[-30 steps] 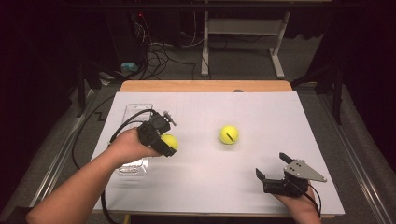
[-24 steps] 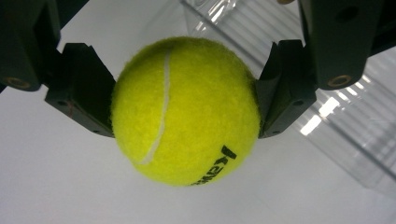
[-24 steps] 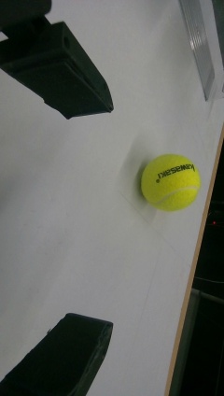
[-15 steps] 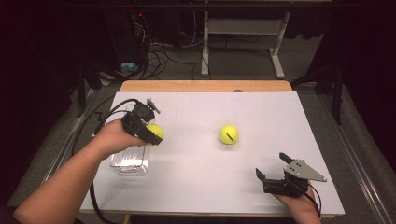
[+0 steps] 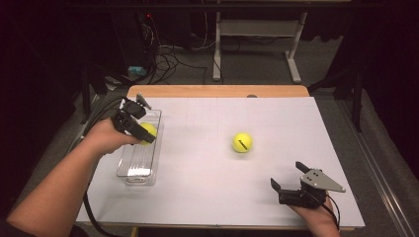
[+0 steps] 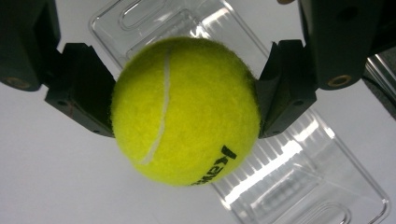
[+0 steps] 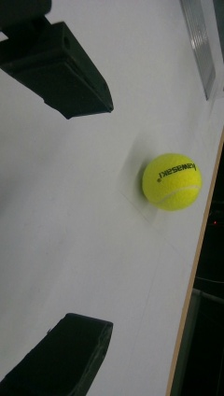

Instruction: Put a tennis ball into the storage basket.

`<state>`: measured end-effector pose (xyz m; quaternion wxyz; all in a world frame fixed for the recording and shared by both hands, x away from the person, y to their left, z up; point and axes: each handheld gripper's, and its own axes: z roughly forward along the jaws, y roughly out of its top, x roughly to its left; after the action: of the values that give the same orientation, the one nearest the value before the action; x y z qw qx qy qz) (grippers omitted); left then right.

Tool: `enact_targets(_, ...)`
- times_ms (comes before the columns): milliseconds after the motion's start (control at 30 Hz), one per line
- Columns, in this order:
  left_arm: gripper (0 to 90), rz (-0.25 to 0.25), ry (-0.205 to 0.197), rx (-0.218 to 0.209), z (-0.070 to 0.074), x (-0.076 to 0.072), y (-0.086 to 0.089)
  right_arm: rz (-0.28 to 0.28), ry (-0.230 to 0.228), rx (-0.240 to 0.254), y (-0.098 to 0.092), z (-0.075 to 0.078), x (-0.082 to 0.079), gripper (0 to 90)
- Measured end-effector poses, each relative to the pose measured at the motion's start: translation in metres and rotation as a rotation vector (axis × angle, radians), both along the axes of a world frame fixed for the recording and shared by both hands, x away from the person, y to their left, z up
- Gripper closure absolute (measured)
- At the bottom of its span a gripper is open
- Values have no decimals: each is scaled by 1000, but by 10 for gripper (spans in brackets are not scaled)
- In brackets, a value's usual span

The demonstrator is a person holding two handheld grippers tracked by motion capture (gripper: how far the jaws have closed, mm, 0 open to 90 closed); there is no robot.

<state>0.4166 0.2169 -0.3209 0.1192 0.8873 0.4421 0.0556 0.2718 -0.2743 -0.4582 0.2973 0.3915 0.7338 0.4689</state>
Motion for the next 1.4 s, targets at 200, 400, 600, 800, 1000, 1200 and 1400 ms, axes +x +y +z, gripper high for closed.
enact_targets(200,265,48,4,5,-1,6,14,2,3,2,0,0,0,0)
enact_targets(400,265,86,6,13,-2,11,23,3,2,-2,0,-1,0,0)
enact_targets(600,265,95,8,21,-4,15,24,5,5,-3,1,-1,0,0)
enact_targets(800,264,109,16,30,-9,22,20,4,4,-2,0,-1,0,0)
enact_targets(1000,263,122,31,49,-15,28,17,4,2,-1,0,-1,0,0)
enact_targets(1200,263,135,35,58,-23,34,16,6,1,-4,0,-1,0,0)
enact_targets(1400,262,144,54,68,-35,38,15,4,1,-7,0,-1,0,0)
